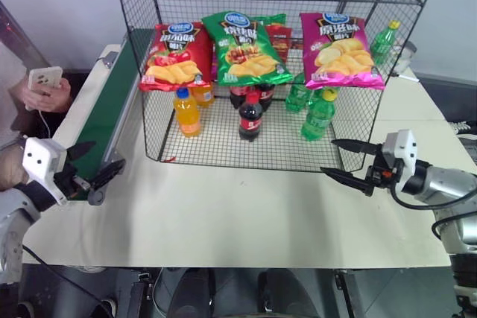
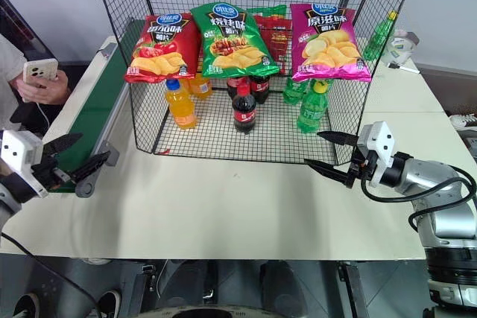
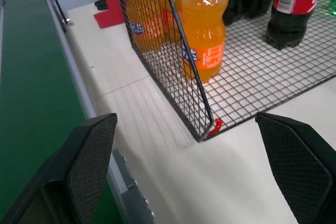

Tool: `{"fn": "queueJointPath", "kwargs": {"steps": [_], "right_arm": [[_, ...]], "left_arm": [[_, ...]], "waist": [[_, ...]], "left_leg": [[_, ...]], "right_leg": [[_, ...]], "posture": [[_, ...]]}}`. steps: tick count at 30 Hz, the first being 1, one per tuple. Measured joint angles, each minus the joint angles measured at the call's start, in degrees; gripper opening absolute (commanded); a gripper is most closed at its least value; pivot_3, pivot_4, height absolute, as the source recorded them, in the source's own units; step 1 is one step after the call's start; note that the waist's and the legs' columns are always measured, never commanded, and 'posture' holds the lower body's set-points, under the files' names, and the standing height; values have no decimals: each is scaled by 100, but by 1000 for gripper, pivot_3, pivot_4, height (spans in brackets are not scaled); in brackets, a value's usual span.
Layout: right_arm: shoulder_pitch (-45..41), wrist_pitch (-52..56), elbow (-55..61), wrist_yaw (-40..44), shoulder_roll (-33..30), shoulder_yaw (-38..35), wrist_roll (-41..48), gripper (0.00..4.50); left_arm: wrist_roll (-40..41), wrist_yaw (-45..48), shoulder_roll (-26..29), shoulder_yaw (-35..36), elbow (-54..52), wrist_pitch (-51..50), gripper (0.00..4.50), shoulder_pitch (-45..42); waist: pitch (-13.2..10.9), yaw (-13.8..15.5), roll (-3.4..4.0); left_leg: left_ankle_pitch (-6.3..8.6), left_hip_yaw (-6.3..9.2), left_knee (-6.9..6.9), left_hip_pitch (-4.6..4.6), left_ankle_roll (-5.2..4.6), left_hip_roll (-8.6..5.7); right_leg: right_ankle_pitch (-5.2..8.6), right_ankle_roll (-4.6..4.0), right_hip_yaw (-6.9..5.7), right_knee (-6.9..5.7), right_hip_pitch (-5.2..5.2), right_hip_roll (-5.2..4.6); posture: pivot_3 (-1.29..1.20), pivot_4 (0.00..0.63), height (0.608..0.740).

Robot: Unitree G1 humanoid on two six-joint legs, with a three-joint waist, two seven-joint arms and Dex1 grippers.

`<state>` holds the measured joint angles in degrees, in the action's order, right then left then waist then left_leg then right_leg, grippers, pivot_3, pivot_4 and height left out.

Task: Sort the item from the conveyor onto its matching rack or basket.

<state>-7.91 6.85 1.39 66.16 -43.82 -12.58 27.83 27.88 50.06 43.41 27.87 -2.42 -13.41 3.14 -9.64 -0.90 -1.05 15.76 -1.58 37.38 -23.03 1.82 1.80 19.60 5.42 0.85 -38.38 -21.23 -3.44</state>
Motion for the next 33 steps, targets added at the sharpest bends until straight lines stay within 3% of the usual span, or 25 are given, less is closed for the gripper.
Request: {"fn": "queueJointPath", "kwargs": {"steps": [27, 33], "right_arm": [[-181, -202, -69, -93, 27, 235, -185, 3784], [-200, -89, -25, -177, 79, 293, -171, 3784]], "left_arm": [[-80, 26, -85, -129, -78, -116, 4500, 61], [429, 325, 20, -109, -98, -697, 4500, 83]], "waist": [[0, -4, 0], [0, -5, 0]], "left_leg": [[0, 0, 6, 1, 0, 0], [0, 0, 6, 1, 0, 1]], "right_leg": [[0, 0, 0, -8, 0, 1], [0, 0, 0, -9, 0, 1]], "posture": [[0, 150, 739], [0, 150, 739]]}}
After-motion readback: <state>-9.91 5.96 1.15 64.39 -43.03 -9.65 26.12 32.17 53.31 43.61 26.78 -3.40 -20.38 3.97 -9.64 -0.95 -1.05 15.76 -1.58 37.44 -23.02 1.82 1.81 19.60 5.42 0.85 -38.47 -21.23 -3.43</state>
